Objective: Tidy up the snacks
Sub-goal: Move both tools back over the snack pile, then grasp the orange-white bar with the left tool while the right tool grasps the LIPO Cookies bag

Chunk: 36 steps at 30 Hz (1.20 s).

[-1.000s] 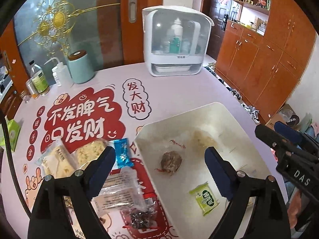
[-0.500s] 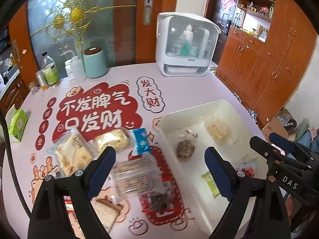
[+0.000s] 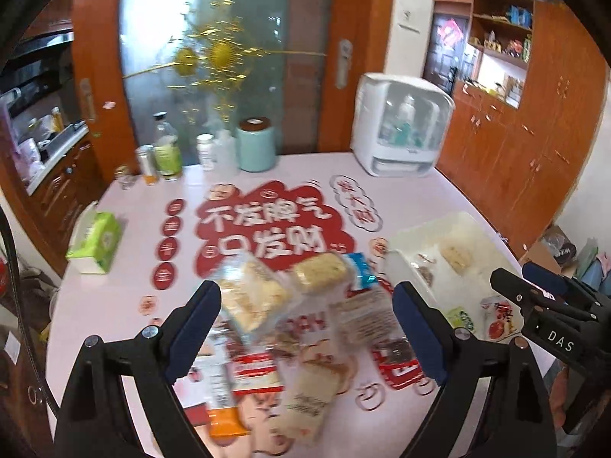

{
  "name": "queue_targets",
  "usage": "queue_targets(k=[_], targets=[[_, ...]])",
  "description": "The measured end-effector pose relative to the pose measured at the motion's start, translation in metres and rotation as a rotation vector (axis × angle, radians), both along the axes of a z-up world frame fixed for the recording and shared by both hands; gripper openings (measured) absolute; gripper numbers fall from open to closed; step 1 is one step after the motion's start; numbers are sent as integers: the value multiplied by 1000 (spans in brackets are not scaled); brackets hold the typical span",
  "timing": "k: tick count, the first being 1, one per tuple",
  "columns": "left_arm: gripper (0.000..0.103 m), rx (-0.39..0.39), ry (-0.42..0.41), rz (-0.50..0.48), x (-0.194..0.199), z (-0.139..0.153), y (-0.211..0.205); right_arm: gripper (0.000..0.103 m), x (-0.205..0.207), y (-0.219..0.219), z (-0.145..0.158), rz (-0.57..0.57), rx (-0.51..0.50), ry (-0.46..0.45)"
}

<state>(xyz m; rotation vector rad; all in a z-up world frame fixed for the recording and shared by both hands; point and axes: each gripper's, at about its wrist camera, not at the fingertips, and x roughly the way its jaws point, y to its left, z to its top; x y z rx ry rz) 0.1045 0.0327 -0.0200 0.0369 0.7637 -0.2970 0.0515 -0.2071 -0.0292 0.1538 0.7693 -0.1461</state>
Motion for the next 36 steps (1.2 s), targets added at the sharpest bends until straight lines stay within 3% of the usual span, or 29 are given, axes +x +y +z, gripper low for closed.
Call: queue_targets(k=[8,16,23,30,36], targets=[[91,15,19,69,-12,-12,80,64,2,81,-4,83,2,7],[91,13,223,137,-7,-92,124,64,22,151,-50,231,4,143],[91,-21,412,165,-2,-169,129,64,49,182,-108,286,71,302],[91,29,431,163,7,-209,117,64,81,192,-159,317,208,451],[91,7,463,194,16,-228,117,64,107,199,-198,298,274,551]])
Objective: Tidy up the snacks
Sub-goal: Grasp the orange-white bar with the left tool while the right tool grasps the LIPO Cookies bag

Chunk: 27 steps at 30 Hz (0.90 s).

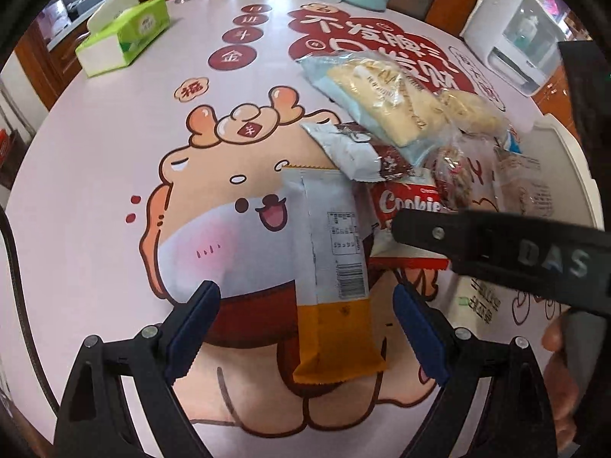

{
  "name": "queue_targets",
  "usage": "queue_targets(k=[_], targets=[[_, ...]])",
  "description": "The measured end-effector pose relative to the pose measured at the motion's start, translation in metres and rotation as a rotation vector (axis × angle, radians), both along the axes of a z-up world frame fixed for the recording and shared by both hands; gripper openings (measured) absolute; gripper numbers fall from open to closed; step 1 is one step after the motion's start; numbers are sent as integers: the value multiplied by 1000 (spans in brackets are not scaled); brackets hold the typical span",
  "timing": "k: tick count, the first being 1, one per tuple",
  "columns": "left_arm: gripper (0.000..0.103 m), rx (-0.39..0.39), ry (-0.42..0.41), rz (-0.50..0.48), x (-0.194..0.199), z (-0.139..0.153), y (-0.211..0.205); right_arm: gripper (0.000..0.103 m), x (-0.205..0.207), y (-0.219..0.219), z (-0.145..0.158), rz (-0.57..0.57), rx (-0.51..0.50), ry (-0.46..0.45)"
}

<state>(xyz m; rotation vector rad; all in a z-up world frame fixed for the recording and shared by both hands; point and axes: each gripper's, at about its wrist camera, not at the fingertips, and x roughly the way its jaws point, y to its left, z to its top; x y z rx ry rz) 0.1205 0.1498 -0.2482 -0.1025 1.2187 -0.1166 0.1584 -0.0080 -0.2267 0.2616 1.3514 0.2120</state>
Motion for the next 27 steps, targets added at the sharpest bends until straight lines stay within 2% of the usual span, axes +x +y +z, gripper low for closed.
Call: queue_targets(k=[2,5,12,13,21,27], targets=[[91,7,0,8,2,-4,-1,64,6,2,-7,-4,3,16],[90,20,8,19,5,-9,-2,64,11,10,-6,17,-27,-7],[76,88,-8,30,8,-12,-3,49,18,30,-7,93,-167,-46],[75,98,-8,34,9,-12,-1,47,18,29,-8,95,-166,-46],[72,125,6,84,12,-14,25,46,2,-5,-7,76,-170,-42],[71,137,26,25,14,-14,21,46,-17,-18,-7,81,-186,-47]])
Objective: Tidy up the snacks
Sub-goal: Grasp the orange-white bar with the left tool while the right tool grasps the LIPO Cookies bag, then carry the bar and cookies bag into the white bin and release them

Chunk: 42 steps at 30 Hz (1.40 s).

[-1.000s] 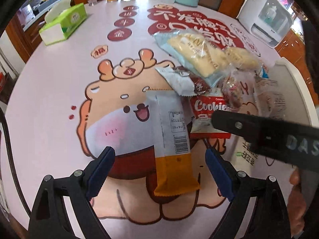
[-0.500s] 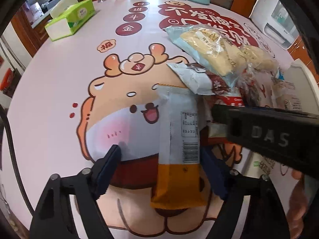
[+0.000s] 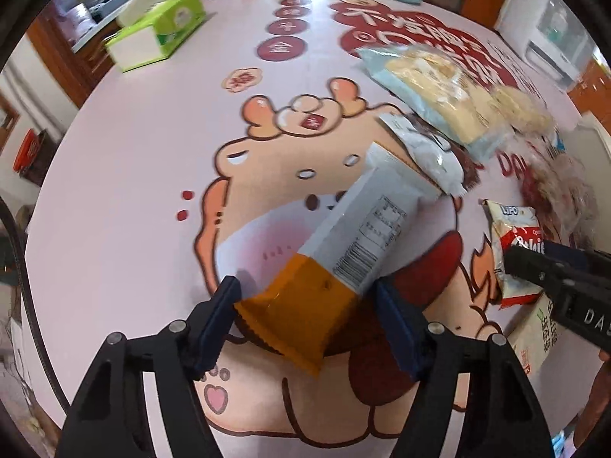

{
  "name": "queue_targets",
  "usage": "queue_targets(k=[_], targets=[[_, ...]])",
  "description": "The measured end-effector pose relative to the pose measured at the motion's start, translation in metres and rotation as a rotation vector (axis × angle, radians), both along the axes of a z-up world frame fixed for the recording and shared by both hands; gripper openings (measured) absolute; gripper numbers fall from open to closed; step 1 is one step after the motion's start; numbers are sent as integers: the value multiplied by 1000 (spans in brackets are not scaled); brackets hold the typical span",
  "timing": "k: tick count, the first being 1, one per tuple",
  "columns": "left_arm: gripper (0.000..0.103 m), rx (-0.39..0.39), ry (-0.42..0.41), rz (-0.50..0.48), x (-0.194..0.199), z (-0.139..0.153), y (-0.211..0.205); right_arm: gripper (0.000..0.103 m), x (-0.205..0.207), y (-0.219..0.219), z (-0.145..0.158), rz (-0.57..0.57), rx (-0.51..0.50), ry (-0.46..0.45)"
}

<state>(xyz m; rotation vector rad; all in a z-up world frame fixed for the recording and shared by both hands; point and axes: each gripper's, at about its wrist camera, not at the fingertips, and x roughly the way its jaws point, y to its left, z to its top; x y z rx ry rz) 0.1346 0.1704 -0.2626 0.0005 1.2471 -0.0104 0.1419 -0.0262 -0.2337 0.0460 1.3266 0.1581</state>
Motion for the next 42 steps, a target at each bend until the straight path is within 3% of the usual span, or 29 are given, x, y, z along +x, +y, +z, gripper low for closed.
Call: queue_targets(k=[11,12,14,15,16,20,23,26,33,36,42], targets=[[78,124,-33,-154,15,5,-34,51,-20,3,-1,22,-32,-11],[75,127,-44,-168,15,5,-36,52,-21,5,-1,30,-43,-20],[59,83,-55,-198,13,7,-38,52,-24,9,-2,44,-66,-32],[45,63,-54,-206,13,7,-38,50,-25,11,-2,54,-77,-35],[42,37,-47,-218,11,7,-38,48,-25,14,-2,57,-82,-42],[40,99,-56,-231,1,12,-47,46,-29,16,-2,43,-71,-68],[39,87,-66,-210,-8,21,-44,46,-33,8,1,-5,-26,-79],[39,72,-104,-208,-20,43,-44,45,-39,1,12,-37,3,-118],[39,13,-283,-296,-35,123,-82,45,-69,-42,70,-136,87,-270],[39,-49,-374,-348,-40,163,-113,46,-84,-66,99,-198,107,-338],[39,-153,-483,-461,-44,214,-186,46,-111,-132,161,-361,103,-501]])
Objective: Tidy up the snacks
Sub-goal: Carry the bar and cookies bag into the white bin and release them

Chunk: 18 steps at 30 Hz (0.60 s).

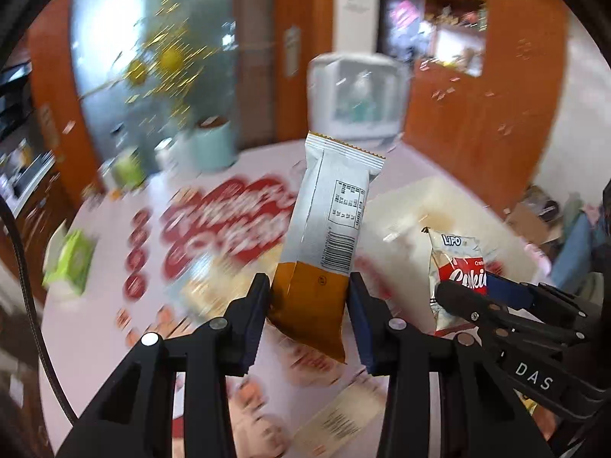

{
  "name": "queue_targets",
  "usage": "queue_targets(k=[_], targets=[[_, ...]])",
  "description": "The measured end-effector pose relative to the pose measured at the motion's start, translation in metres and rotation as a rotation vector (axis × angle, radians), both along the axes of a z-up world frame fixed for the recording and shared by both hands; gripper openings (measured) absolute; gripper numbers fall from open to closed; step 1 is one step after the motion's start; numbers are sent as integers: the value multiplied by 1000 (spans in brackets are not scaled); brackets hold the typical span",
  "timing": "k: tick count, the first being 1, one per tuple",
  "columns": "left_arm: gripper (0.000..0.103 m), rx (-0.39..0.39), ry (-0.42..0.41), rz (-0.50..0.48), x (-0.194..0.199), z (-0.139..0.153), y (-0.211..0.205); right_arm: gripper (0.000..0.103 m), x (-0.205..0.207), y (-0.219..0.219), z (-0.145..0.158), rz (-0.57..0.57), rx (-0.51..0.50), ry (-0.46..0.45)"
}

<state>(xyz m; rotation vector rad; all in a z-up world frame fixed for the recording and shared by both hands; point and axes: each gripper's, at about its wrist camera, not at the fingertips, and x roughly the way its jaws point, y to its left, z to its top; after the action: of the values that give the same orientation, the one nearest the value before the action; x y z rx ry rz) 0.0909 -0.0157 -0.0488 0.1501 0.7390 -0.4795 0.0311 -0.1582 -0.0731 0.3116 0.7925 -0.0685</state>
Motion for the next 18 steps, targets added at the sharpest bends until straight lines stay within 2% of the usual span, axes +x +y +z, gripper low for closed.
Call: queue_targets(k=[5,8,13,18], targets=[[40,-48,-46,-92,1,27,-64,46,-23,-52,36,-148,-50,-91],[40,-73,-52,-130,6,36,-101,46,-35,-81,47,-225,-96,-107],[40,-60,-61,-170,13,35,-156,46,-41,-122,47,-322,-147,-92],[40,2,-39,-188,20,14,-204,46,-36,-158,33,-369,-156,-51]])
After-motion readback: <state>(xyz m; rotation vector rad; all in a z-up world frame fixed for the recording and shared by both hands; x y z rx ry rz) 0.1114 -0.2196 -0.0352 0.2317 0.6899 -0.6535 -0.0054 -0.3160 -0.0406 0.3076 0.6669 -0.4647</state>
